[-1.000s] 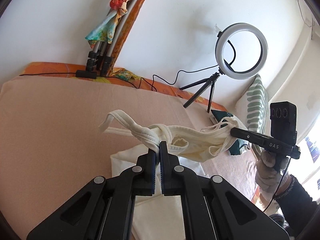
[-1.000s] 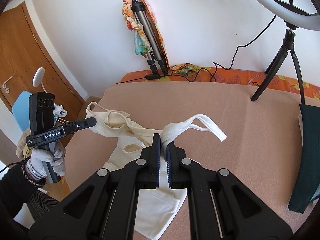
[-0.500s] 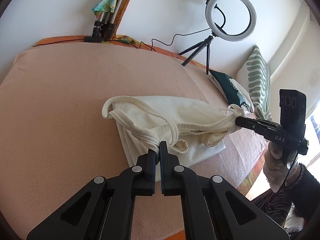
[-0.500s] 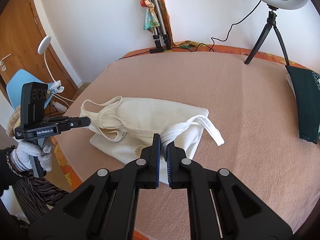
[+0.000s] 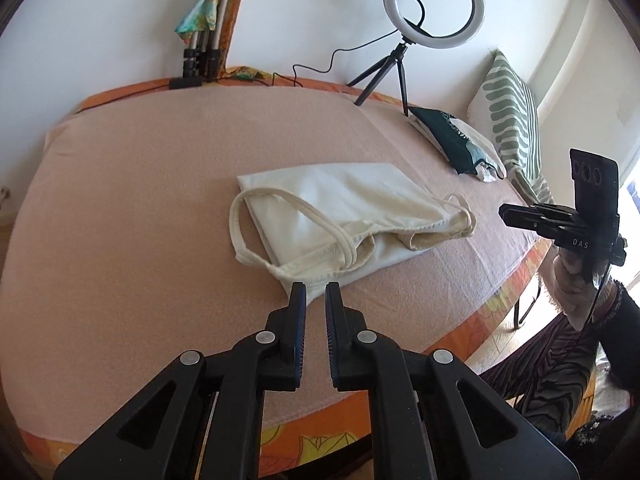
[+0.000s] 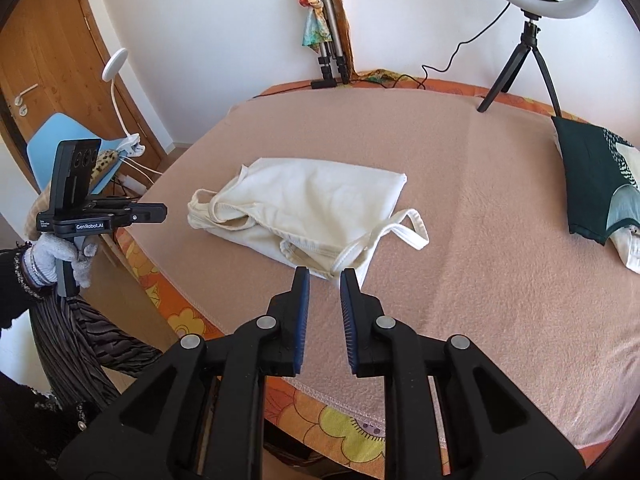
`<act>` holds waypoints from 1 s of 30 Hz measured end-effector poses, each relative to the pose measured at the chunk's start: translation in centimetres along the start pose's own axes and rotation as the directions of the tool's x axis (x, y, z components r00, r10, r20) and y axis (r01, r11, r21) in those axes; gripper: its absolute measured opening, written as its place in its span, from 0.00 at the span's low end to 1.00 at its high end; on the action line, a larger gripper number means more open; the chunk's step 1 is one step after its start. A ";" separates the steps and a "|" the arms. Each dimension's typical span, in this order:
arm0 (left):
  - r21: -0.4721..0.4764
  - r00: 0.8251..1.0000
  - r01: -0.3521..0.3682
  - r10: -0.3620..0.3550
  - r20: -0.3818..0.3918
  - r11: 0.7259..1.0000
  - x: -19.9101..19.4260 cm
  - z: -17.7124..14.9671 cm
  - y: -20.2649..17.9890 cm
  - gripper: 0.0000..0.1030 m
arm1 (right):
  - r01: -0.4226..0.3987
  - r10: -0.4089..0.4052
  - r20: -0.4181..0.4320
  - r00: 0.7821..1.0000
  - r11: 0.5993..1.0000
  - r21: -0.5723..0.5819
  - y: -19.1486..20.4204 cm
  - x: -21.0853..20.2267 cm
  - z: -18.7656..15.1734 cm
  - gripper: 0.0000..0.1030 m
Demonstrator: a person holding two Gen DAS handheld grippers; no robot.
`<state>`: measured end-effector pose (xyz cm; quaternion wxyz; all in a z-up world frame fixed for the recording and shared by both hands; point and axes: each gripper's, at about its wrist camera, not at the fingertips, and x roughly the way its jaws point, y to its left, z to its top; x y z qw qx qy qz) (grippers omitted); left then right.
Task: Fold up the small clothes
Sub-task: 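Fold the straps over the camisole body with both grippers and release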
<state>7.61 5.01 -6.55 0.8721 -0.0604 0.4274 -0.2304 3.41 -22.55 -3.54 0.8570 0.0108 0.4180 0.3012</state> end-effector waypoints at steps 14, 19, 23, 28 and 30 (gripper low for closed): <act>0.150 0.962 -0.012 0.052 -0.269 0.989 10.0 6.5 -3.0 0.08 | 0.059 -0.077 -0.177 0.981 0.992 -0.107 1.5 8.3 1.4 0.16; 0.154 0.944 0.029 0.023 -0.329 0.988 8.6 2.3 -3.1 0.08 | 0.073 -0.110 -0.226 0.968 0.983 -0.166 1.5 7.9 -0.7 0.16; 0.141 0.937 0.041 0.011 -0.349 0.989 7.4 -1.2 -3.2 0.08 | 0.048 -0.086 -0.245 0.966 0.986 -0.157 1.3 7.3 -1.7 0.16; 0.119 0.951 0.035 0.004 -0.310 0.992 5.1 -2.8 -2.1 0.08 | -0.066 0.034 -0.282 0.959 0.992 -0.108 1.2 5.5 -2.7 0.16; 0.054 0.966 0.044 -0.029 -0.256 0.998 3.7 -2.3 -1.1 0.08 | -0.093 0.068 -0.257 0.964 0.992 -0.085 1.0 4.2 -2.7 0.16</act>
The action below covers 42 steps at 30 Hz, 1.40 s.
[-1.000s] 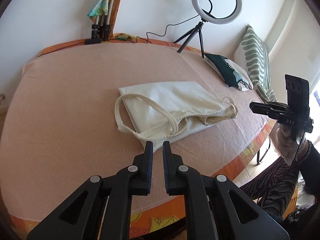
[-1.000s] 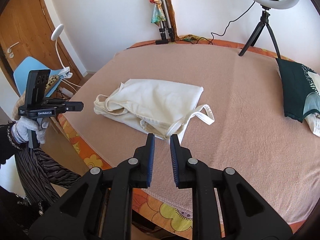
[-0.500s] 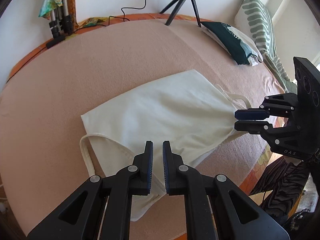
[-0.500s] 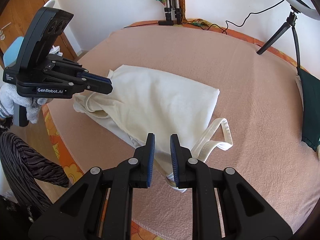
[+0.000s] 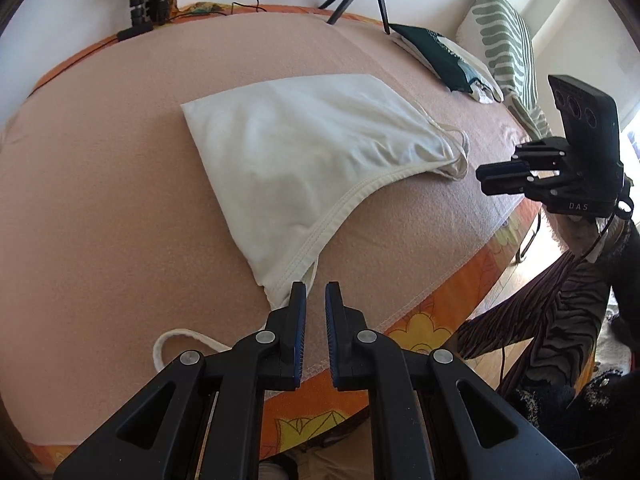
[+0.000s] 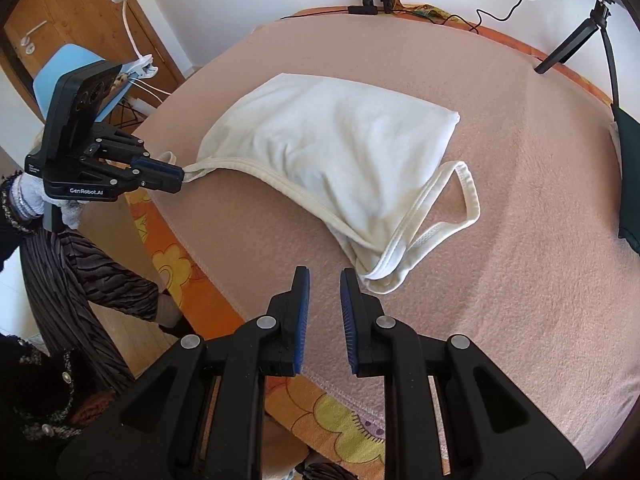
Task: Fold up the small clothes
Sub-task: 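Fold the straps over the camisole body with both grippers and release, then grasp the folded camisole edge with both grippers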
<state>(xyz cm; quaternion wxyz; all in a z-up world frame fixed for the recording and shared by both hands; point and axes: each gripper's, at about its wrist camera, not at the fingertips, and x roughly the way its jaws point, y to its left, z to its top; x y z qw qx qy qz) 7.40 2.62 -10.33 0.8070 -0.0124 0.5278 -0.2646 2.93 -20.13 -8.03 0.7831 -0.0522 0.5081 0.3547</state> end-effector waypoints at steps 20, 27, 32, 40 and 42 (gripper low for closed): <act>-0.422 0.981 0.148 -0.079 0.178 0.894 1.3 1.5 5.2 0.46 | -0.161 0.083 0.186 0.979 0.875 0.456 -11.6 3.3 5.6 0.48; -0.480 0.973 0.211 -0.133 0.191 0.851 1.9 1.2 6.3 0.46 | -0.221 0.131 0.209 0.969 0.840 0.495 -12.8 4.2 6.1 0.48; -0.481 0.967 0.240 -0.162 0.198 0.843 2.1 1.8 6.4 0.46 | -0.213 0.143 0.177 0.974 0.845 0.490 -12.5 5.7 6.6 0.48; -0.479 0.960 0.266 -0.183 0.214 0.837 2.9 2.4 6.2 0.31 | -0.259 0.185 0.193 0.964 0.823 0.505 -12.2 6.4 6.7 0.47; -0.485 0.960 0.266 -0.182 0.213 0.833 3.0 2.6 6.2 0.30 | -0.222 0.153 0.173 0.973 0.822 0.525 -12.5 6.0 6.6 0.42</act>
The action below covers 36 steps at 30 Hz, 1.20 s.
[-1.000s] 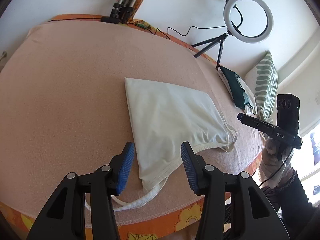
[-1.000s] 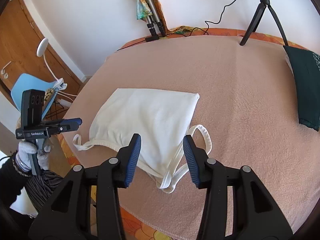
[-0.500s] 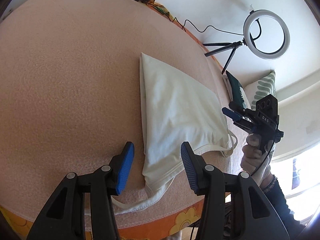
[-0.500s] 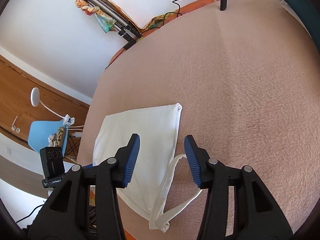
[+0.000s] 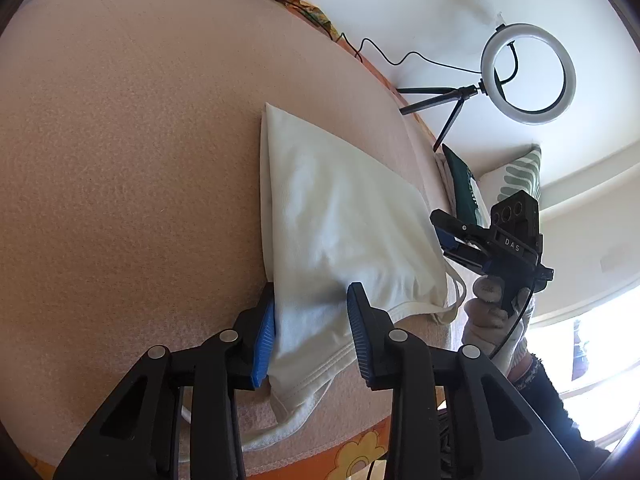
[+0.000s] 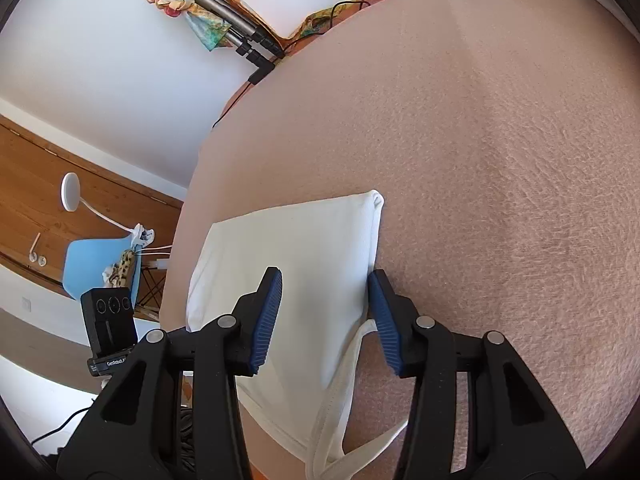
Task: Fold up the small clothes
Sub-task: 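Grasp the folded camisole edge with both grippers, then lift the folded camisole with both grippers and carry it onto the dark green garment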
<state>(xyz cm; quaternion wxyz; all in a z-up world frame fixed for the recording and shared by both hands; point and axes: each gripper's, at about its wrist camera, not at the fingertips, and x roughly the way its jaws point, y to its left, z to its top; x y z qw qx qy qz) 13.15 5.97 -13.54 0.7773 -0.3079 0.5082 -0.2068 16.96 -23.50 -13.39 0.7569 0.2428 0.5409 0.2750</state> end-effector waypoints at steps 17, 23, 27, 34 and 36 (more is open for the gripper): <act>0.056 0.998 -0.056 0.054 0.042 0.997 0.8 0.2 -1.0 0.11 | 0.063 -0.061 0.019 0.998 0.993 -0.098 2.5 1.2 -0.4 0.12; 0.182 0.989 -0.116 0.097 0.113 0.976 -0.5 -0.2 -3.4 0.10 | 0.099 -0.084 0.101 0.991 0.983 -0.153 5.2 -0.8 -0.6 0.11; 0.215 0.987 -0.113 0.086 0.134 0.970 -0.8 -0.4 -4.6 0.09 | 0.123 -0.095 0.144 0.985 0.972 -0.198 6.9 -2.1 -0.9 0.11; 0.286 0.989 -0.105 0.071 0.128 0.952 -0.2 -0.5 -7.0 0.09 | 0.184 -0.132 0.214 0.968 0.953 -0.242 8.1 -4.8 -1.5 0.11; 0.298 0.990 -0.094 0.058 0.126 0.950 0.0 -0.4 -7.8 0.09 | 0.208 -0.149 0.233 0.961 0.945 -0.254 8.0 -5.8 -1.6 0.11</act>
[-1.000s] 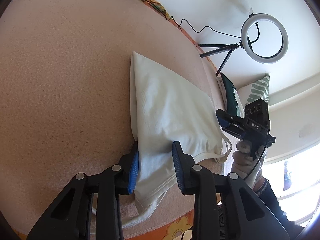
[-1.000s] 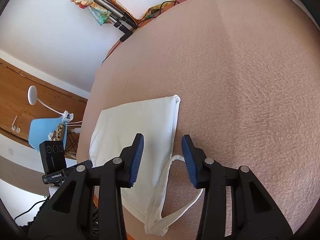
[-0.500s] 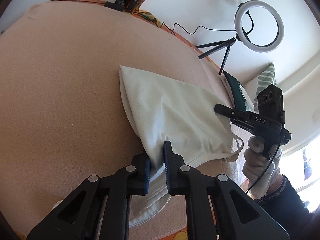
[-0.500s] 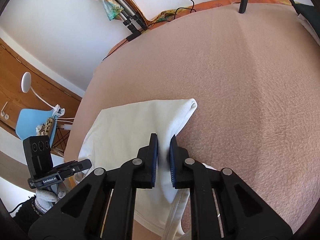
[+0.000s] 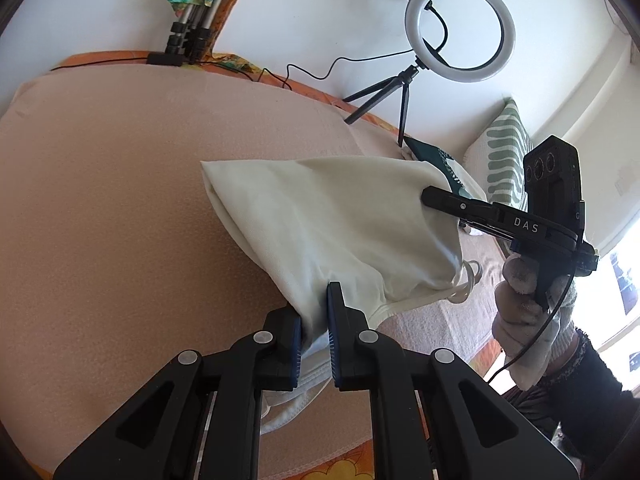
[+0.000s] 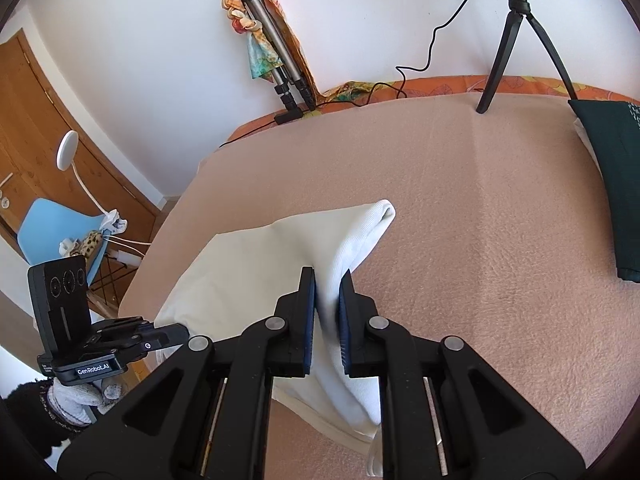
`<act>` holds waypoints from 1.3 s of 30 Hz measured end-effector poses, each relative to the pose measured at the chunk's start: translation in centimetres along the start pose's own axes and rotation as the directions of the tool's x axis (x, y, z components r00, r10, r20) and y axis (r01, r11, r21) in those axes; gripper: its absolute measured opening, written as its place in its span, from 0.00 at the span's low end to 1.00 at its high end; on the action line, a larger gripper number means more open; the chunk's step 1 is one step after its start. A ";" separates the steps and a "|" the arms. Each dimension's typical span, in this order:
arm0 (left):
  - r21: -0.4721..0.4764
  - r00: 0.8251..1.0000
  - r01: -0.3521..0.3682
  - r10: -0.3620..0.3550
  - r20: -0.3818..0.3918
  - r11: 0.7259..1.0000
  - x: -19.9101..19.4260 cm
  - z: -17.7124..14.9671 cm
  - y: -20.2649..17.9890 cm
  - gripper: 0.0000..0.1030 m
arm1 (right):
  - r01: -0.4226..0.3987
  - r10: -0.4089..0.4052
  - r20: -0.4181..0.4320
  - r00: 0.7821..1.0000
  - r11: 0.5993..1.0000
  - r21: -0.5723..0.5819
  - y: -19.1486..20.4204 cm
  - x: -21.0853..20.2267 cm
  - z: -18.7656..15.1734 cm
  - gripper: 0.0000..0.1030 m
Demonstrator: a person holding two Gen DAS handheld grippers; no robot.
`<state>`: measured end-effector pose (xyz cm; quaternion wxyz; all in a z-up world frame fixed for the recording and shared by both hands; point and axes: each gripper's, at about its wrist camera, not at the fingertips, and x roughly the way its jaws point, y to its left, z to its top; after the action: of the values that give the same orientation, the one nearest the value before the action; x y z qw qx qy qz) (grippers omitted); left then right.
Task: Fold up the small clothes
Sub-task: 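Lift the folded camisole with both grippers and carry it onto the dark green garment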
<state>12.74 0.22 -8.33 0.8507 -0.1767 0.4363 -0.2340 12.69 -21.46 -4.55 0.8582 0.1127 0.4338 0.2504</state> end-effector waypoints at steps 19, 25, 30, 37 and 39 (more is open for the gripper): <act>0.202 0.990 0.137 -0.138 -0.012 0.970 8.8 5.3 -13.1 0.09 | 0.187 -0.191 0.132 0.973 0.981 0.045 -11.3 -11.3 2.5 0.11; 0.237 0.985 0.169 -0.168 -0.024 0.957 12.6 7.1 -17.5 0.09 | 0.249 -0.259 0.155 0.954 0.965 0.081 -16.7 -14.5 3.7 0.11; 0.307 0.985 0.173 -0.171 -0.032 0.936 15.8 8.8 -21.6 0.09 | 0.306 -0.315 0.172 0.933 0.949 0.082 -20.8 -16.5 5.6 0.11; 0.374 0.984 0.168 -0.177 -0.011 0.912 20.2 11.3 -26.5 0.09 | 0.371 -0.381 0.201 0.902 0.924 0.089 -26.9 -18.8 8.9 0.11; 0.389 0.984 0.166 -0.177 -0.007 0.906 21.4 11.8 -27.6 0.09 | 0.381 -0.394 0.205 0.896 0.919 0.099 -28.8 -19.1 9.7 0.11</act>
<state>26.68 -33.32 -1.94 0.8510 -0.0455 0.3521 -0.3869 20.50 -55.74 2.55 0.9301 0.0751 0.3564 0.0482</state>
